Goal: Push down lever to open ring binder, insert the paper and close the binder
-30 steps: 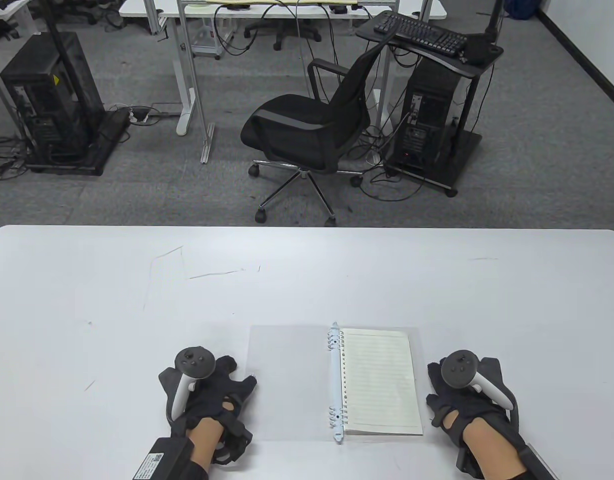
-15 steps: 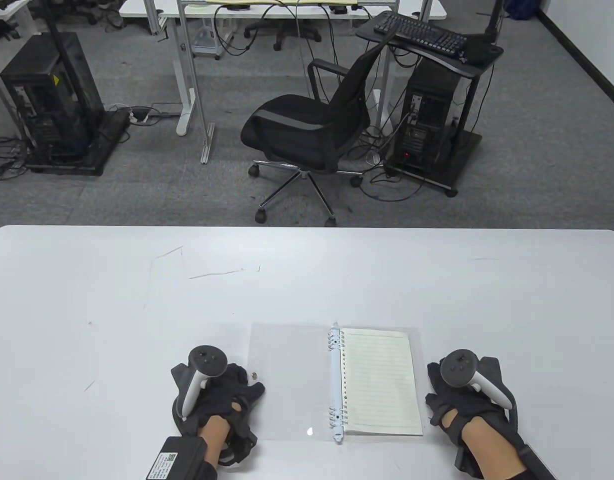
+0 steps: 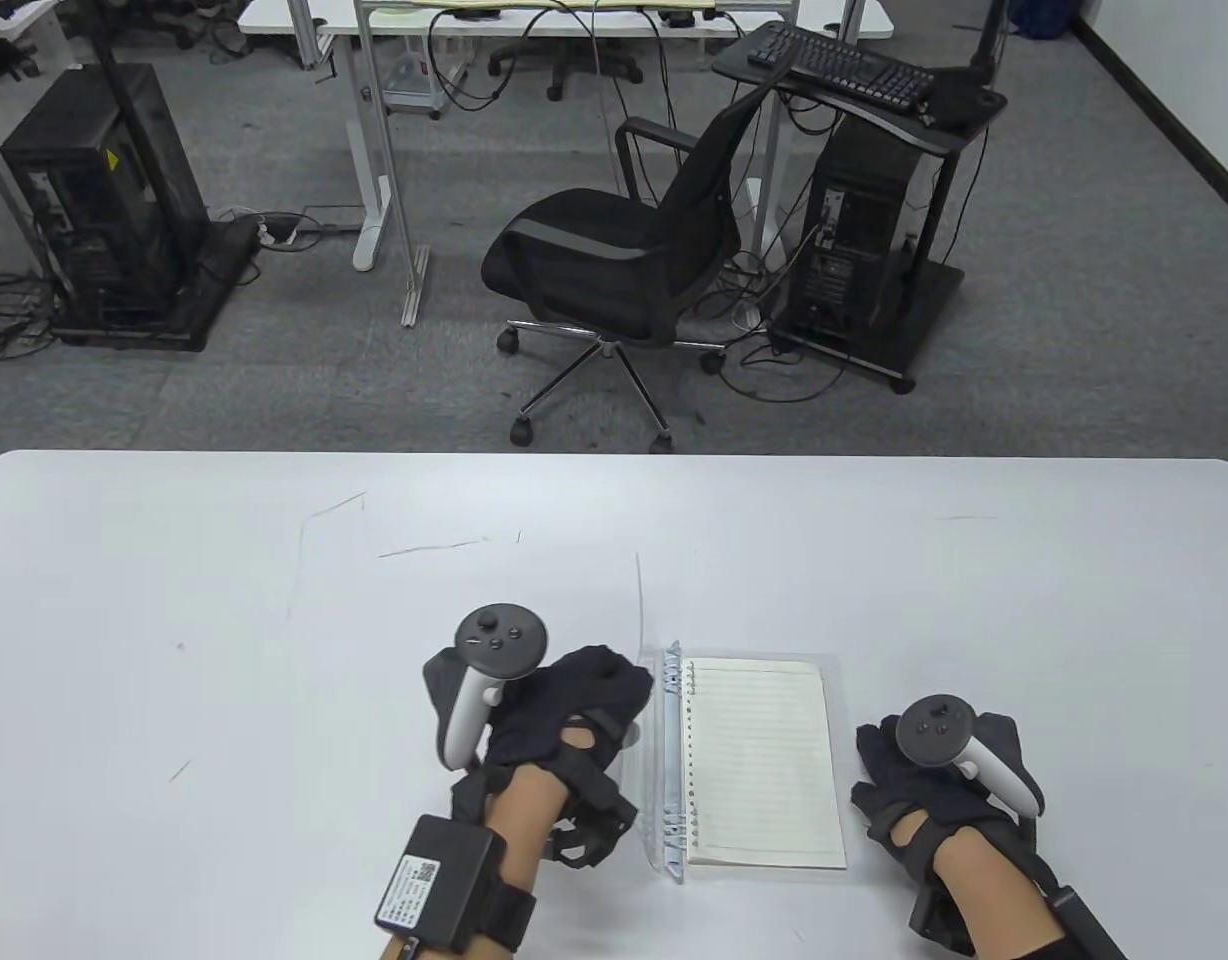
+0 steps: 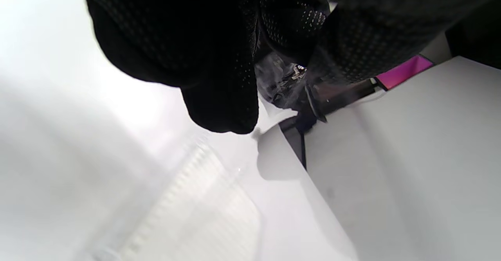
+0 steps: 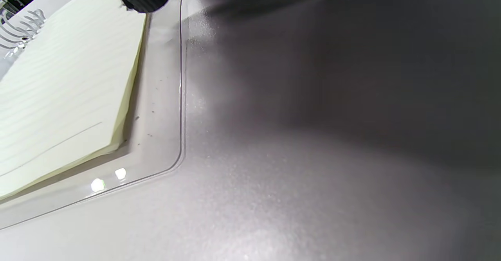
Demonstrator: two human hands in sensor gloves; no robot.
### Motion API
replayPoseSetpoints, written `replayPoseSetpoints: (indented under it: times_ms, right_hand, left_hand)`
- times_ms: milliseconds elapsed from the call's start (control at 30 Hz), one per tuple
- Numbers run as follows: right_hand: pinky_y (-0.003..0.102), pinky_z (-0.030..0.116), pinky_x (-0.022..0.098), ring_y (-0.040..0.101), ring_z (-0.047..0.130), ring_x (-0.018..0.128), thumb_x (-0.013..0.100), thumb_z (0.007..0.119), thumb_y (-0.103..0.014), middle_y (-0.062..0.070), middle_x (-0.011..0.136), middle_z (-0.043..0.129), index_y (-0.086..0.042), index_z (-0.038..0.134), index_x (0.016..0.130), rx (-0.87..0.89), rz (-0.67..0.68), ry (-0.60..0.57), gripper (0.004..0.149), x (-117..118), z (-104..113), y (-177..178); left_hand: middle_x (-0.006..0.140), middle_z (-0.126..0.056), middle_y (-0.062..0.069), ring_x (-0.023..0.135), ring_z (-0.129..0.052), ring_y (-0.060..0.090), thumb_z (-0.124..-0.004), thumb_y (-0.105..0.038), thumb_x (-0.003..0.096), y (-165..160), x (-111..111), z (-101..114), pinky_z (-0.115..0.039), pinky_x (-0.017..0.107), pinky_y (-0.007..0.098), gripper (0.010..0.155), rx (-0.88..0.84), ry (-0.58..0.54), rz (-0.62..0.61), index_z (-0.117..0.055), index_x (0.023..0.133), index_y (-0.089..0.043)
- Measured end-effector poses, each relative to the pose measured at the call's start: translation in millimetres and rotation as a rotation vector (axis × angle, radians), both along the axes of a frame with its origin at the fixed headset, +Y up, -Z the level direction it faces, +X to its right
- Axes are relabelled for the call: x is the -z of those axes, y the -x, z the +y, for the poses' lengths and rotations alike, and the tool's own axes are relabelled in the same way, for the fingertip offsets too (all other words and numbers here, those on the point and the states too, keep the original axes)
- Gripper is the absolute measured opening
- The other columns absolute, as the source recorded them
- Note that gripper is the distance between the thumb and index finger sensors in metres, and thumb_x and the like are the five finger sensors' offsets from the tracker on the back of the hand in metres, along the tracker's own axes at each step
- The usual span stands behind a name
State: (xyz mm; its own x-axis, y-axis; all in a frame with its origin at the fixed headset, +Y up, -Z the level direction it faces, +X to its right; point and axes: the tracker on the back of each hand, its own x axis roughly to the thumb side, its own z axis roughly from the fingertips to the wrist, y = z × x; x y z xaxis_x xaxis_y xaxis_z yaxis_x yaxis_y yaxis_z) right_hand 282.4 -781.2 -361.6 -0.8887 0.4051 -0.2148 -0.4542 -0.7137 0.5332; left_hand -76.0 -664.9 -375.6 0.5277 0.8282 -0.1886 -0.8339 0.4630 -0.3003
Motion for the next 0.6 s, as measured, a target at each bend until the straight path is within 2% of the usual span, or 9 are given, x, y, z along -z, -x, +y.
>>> replayPoseSetpoints:
  times_ms: [133, 367, 600]
  right_hand:
    - [0.066, 0.012, 0.064, 0.036, -0.005, 0.098, 0.055, 0.061, -0.042, -0.001, 0.113, 0.003, -0.026, 0.024, 0.11, 0.03, -0.011, 0.011, 0.068, 0.6, -0.1, -3.6]
    - [0.064, 0.008, 0.063, 0.033, -0.009, 0.096, 0.056, 0.061, -0.042, -0.003, 0.113, 0.0, -0.027, 0.022, 0.11, 0.079, -0.021, 0.047, 0.068, 1.1, -1.5, -7.1]
    - [0.064, 0.007, 0.063, 0.032, -0.009, 0.096, 0.056, 0.061, -0.041, -0.003, 0.113, 0.0, -0.027, 0.022, 0.11, 0.094, -0.021, 0.054, 0.068, 0.9, -0.8, -7.8]
  left_hand:
    - [0.115, -0.06, 0.003, 0.054, -0.108, 0.019, -0.084, -0.054, 0.0489, -56.7, 8.6, -15.0, -0.091, 0.039, 0.035, 0.04, -0.015, 0.017, -0.087, -0.077, 0.083, -0.034]
    - [0.116, -0.056, 0.003, 0.058, -0.107, 0.018, -0.083, -0.055, 0.0491, -119.6, 14.8, -55.8, -0.09, 0.042, 0.035, 0.04, 0.081, 0.075, -0.154, -0.076, 0.083, -0.036]
    - [0.116, -0.057, 0.003, 0.064, -0.105, 0.018, -0.083, -0.055, 0.0489, -161.2, 15.9, -91.5, -0.09, 0.045, 0.036, 0.04, 0.414, 0.067, -0.166, -0.076, 0.083, -0.035]
